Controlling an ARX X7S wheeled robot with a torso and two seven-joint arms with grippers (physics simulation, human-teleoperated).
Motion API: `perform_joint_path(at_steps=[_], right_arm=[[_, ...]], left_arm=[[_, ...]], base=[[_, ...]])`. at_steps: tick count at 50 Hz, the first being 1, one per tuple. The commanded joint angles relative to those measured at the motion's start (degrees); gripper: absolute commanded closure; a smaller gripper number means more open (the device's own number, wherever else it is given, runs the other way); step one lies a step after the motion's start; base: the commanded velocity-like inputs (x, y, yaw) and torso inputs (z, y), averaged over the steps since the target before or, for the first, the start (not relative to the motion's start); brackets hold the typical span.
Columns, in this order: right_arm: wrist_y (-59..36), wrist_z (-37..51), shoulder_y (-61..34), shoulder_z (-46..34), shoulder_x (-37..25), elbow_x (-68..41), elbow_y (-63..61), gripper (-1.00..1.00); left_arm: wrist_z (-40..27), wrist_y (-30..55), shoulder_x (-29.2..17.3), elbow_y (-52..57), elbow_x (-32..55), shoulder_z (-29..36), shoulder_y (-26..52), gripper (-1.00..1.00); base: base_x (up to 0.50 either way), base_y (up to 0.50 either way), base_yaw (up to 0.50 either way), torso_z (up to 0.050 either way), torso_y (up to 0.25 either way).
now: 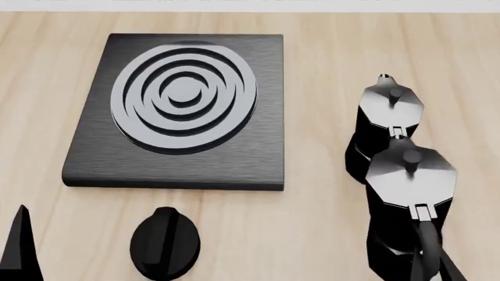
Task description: Put the right moka pot on the stove.
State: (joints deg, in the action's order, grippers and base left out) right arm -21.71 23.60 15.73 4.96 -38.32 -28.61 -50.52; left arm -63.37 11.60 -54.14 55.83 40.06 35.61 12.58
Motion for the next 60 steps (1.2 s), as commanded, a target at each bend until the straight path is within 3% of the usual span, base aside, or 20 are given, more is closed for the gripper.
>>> perform_joint_path(at_steps=[1,15,38,60], right_arm=[[-2.21,-0.24,-5.39,-4.16,0.05,2.33,-1.62,1.0],[-5.73,-1.6,-13.67,-12.34,1.24,3.93,-0.27,1.0],[-19.01,-0.39,-33.0,-17.71,4.53,-3.42,-1.56,1.0],[-20.14,-4.39,-46.11,-24.67,10.34,-1.94,10.92,1.0]], left_arm=[[0.02,-0.36,-0.08,-0.11,-0.23,0.29,0.01,-1.0],[-0.22,-0.24,-0.24,-0.05,0.13,0.51,0.47,-1.0],[-0.23,-0.74,-0.45,-0.25,0.14,0.94,0.66,-1.0],[-0.47,-0.73,-0.54,-0.2,-0.03,1.4,0.99,-1.0]], base=[[0.0,0.0,0.0,0.0,0.0],[0.0,0.0,0.0,0.0,0.001],[0.0,0.0,0.0,0.0,0.001],[0.0,0.0,0.0,0.0,0.0]])
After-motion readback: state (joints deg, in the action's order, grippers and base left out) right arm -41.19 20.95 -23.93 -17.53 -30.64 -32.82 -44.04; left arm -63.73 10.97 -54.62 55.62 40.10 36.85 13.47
